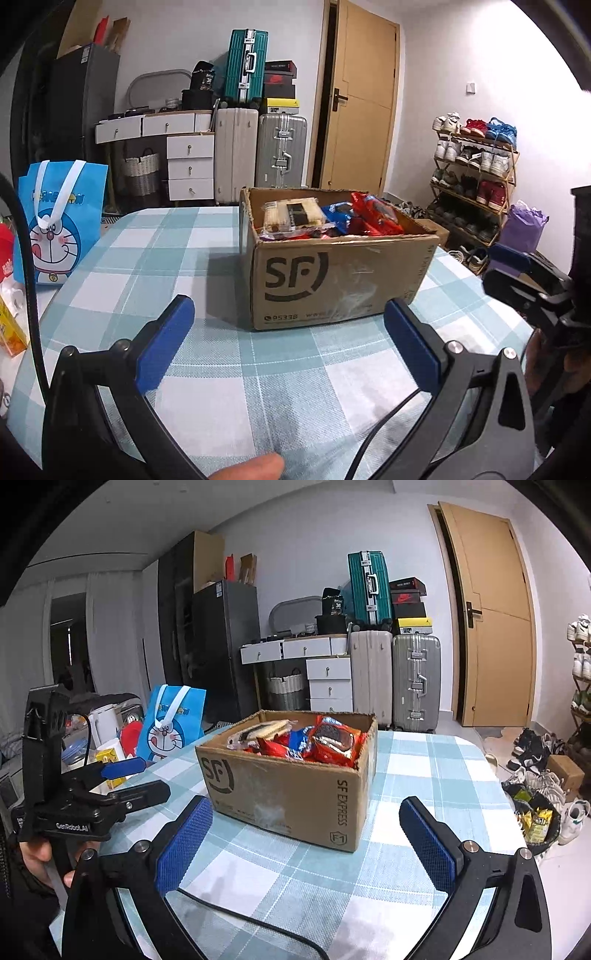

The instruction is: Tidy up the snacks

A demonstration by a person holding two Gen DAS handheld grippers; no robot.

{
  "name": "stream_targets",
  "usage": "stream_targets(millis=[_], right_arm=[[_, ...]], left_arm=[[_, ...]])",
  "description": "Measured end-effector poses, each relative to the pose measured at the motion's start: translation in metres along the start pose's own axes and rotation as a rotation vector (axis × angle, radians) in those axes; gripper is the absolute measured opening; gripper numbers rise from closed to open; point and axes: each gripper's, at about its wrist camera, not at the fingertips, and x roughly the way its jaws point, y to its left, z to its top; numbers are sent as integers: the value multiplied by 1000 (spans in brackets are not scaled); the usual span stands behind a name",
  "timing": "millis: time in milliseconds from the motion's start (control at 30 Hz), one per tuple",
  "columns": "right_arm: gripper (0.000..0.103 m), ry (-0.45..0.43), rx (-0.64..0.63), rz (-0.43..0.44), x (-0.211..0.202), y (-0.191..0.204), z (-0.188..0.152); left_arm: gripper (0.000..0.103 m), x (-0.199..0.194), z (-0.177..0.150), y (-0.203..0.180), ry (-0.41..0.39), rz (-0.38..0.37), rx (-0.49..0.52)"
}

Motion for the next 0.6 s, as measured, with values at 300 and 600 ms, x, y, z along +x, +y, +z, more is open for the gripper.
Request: stream_targets(millis=[300, 600], right_arm=[[103, -33, -35, -16, 2, 9, -6], [103, -55, -67, -20, 1, 14, -9]], left_arm=[[102, 7, -5, 7, -13, 14, -29], [102, 8, -8, 8, -14, 8, -33]])
